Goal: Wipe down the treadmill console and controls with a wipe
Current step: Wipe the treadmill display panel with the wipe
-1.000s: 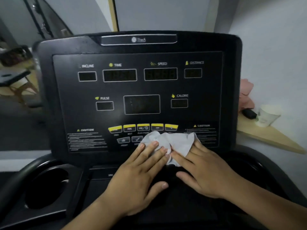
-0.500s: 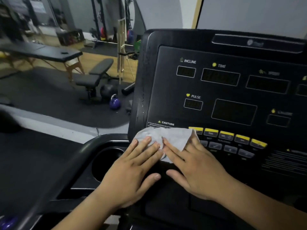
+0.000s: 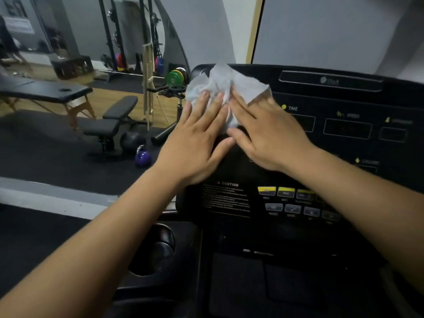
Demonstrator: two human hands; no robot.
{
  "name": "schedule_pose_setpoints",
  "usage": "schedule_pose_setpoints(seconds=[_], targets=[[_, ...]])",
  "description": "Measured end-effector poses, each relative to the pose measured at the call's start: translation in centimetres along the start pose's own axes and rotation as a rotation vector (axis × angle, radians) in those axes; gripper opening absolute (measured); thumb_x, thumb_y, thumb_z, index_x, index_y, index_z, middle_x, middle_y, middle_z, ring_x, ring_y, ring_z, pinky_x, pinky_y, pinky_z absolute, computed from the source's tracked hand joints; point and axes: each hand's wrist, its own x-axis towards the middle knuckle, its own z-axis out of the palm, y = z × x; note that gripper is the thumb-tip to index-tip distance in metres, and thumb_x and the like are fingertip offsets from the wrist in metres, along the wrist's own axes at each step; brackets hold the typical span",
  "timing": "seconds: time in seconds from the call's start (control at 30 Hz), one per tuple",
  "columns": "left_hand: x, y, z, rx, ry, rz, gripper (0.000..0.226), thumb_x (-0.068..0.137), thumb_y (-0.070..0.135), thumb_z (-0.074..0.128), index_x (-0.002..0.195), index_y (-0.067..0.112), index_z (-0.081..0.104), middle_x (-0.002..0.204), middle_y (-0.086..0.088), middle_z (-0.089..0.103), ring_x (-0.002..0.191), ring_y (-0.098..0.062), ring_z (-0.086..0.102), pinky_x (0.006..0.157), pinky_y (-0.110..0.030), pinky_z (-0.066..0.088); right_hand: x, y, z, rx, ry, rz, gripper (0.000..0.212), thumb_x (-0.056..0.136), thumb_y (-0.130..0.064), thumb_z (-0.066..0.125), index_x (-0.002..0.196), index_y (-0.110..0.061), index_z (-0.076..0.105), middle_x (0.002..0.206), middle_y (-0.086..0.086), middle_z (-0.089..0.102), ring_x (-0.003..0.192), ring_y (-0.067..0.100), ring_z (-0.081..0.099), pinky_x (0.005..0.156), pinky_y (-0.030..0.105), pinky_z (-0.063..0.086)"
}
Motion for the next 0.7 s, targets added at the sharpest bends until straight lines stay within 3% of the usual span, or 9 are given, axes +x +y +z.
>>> schedule_pose_setpoints(seconds=[0.13,0.3,0.4,0.5,0.57,0.63,0.7], targets=[[-2.3,1.6,1.6,-0.026,0.001,0.033,0.070,0.101,0.053,0.027,0.156,0.011,0.017,0.165,-0.006,0.006,0.152,-0.023,-0.006,0.123,-0.045,0.001,-3.2,-1.0,1.1,0.050,-0.028,0.012,0.066,0.098,-0.046,0.032,0.149,-0.006,0.030,0.157,0.012,0.028,0.145,0.030,0.022,0.121,0.045,0.007],[-10.1,3.7,4.8,-0.034,-0.113,0.193,0.067,0.101,0.055,0.031,0.152,0.012,0.032,0.163,-0.003,0.020,0.152,-0.024,0.002,0.121,-0.044,0.007,-13.9,-2.3,4.2,0.062,-0.189,-0.137,0.069,0.095,-0.051,0.041,0.149,-0.010,0.032,0.151,0.009,0.040,0.142,0.027,0.029,0.120,0.044,0.007],[-7.9,3.7,4.3,0.017,-0.123,0.208,0.068,0.100,0.057,0.026,0.149,0.013,0.039,0.158,-0.006,0.033,0.152,-0.025,0.005,0.122,-0.045,0.009,-14.1,-0.5,3.9,0.015,-0.224,-0.176,0.069,0.095,-0.050,0.042,0.149,-0.009,0.034,0.144,0.012,0.049,0.137,0.029,0.040,0.120,0.046,0.015],[-1.4,4.0,2.5,0.007,-0.044,0.136,0.073,0.097,0.058,0.023,0.154,0.012,0.027,0.163,-0.008,0.017,0.152,-0.027,0.000,0.123,-0.044,0.003,-9.1,2.4,1.4,0.021,-0.139,-0.005,0.068,0.094,-0.048,0.039,0.148,-0.005,0.034,0.146,0.019,0.045,0.135,0.037,0.040,0.117,0.050,0.022],[2.6,4.5,1.5,0.010,0.001,0.050,0.074,0.097,0.059,0.017,0.156,0.015,0.016,0.165,-0.006,0.005,0.151,-0.027,-0.009,0.123,-0.043,-0.005,-5.9,4.2,-0.1,0.009,-0.047,0.120,0.068,0.096,-0.049,0.032,0.151,-0.008,0.027,0.155,0.015,0.033,0.141,0.034,0.029,0.119,0.045,0.016],[4.2,5.3,1.3,0.000,0.019,0.020,0.073,0.097,0.059,0.014,0.157,0.017,0.012,0.165,-0.003,0.002,0.150,-0.025,-0.015,0.122,-0.043,-0.008,-4.8,4.5,-0.3,0.014,0.016,0.150,0.067,0.096,-0.047,0.028,0.152,-0.011,0.023,0.160,0.008,0.021,0.145,0.029,0.020,0.119,0.043,0.009],[2.9,5.8,2.0,-0.024,0.005,0.050,0.071,0.099,0.058,0.016,0.157,0.017,0.013,0.165,-0.001,0.003,0.150,-0.024,-0.016,0.123,-0.045,-0.005,-6.5,3.5,0.4,0.038,-0.005,0.130,0.067,0.094,-0.043,0.031,0.151,-0.009,0.026,0.159,0.010,0.024,0.145,0.030,0.022,0.120,0.042,0.007]])
